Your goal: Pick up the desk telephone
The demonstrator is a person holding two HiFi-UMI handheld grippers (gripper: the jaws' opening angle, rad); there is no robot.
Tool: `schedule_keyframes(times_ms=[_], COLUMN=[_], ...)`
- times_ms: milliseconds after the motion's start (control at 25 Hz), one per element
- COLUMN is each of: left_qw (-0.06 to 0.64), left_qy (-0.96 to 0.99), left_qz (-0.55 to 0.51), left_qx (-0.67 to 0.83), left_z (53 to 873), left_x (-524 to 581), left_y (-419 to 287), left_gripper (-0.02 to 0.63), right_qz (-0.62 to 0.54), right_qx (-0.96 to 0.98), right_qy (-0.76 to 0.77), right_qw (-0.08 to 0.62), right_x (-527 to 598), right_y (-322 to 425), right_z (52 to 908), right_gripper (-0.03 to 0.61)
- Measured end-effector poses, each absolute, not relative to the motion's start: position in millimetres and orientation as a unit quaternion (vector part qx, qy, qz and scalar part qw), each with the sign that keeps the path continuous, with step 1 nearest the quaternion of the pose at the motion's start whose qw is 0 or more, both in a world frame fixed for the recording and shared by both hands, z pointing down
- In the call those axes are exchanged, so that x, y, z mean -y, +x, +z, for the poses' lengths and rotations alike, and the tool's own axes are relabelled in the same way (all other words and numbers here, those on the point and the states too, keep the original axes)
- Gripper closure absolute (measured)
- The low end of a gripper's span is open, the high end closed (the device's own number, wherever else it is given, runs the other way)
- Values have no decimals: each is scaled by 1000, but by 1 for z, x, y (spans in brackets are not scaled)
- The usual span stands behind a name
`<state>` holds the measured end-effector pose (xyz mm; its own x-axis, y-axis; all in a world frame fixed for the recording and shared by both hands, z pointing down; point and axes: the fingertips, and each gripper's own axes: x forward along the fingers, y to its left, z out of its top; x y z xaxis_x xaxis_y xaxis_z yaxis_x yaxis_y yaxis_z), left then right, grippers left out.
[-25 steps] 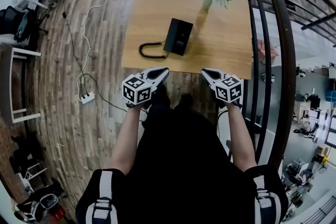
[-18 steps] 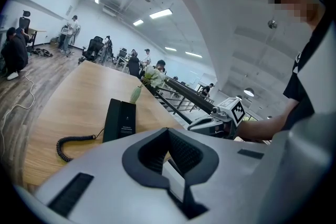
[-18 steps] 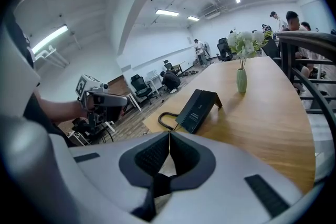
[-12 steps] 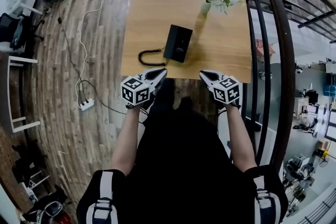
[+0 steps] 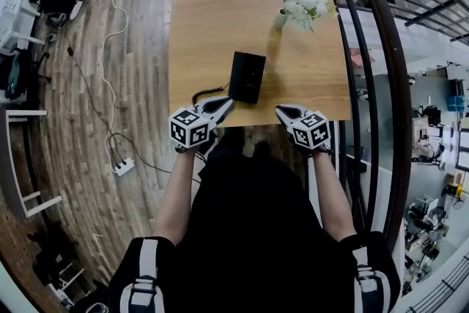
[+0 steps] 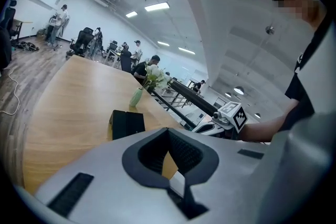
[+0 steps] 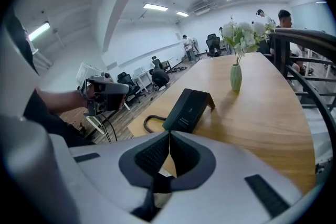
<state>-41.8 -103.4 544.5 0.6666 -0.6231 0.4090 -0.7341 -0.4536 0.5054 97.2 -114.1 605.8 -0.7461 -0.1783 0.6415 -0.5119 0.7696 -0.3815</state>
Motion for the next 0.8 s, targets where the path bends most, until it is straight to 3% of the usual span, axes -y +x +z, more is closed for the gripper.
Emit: schedule_keyframes(times_ms=[800], left_qw=[348], left_qy=[885], left_qz=[139], left_qx=[276], left_z=[579], left_x=[152], left_y=[-71], left_gripper=[592], right_qz=[331], right_qx=[855], right_qy=[291], right_qw=[275], right_x=[149], right_y=[52], right_z=[624], right_gripper=[555])
